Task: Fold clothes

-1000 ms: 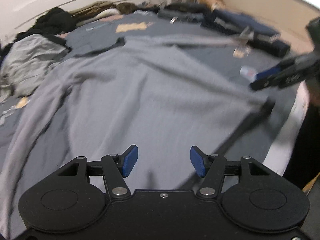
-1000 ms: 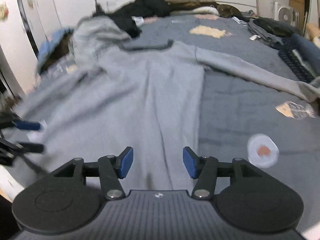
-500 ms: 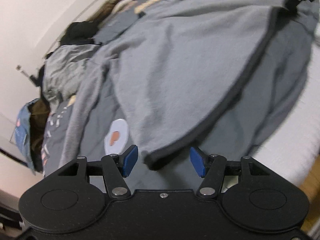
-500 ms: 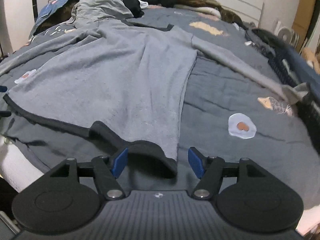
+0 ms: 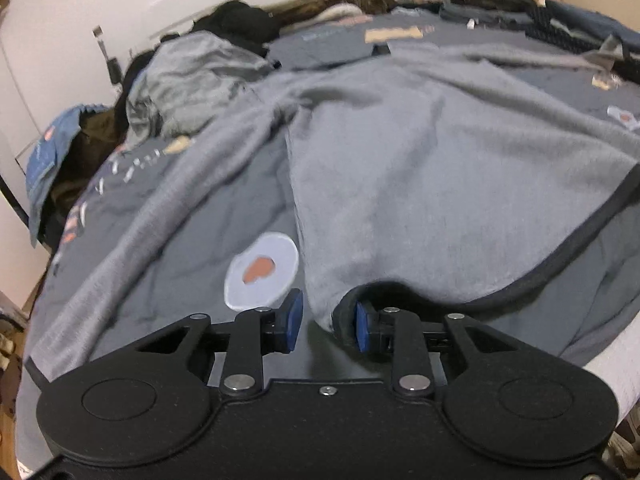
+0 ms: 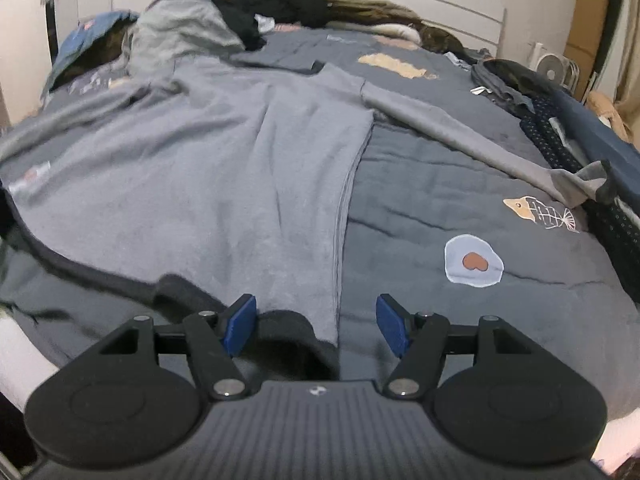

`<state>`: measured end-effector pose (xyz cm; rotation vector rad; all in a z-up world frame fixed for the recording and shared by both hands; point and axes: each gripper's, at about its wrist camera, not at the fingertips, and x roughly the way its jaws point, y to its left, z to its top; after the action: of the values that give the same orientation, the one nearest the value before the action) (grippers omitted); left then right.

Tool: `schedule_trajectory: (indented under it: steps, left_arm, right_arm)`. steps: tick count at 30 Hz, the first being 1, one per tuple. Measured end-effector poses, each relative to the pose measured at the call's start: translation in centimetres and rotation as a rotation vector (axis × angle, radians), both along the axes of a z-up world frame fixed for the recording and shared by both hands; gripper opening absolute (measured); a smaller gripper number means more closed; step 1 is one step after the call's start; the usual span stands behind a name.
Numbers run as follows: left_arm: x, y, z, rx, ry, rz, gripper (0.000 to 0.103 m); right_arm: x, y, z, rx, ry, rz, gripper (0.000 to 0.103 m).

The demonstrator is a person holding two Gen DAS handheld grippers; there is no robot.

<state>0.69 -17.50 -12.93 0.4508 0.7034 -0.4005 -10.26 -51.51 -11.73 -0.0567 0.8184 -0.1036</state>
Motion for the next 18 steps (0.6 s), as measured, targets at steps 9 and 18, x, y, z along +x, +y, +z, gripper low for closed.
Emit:
schedule_trajectory:
  steps: [9,18]
  left_arm:
    - [2.3,3.0,1.4,-0.209,0.052,0.158,0.013]
    - [4.1,2.7,1.9,-0.250,0.089,0.235,0.012]
  right_arm:
    - [-0.4,-0.7,-0.5,-0.026,0.037,-0.035,0.066]
    - [-1.1,1.6,-1.7,-0.138,0.084,0.158,0.069]
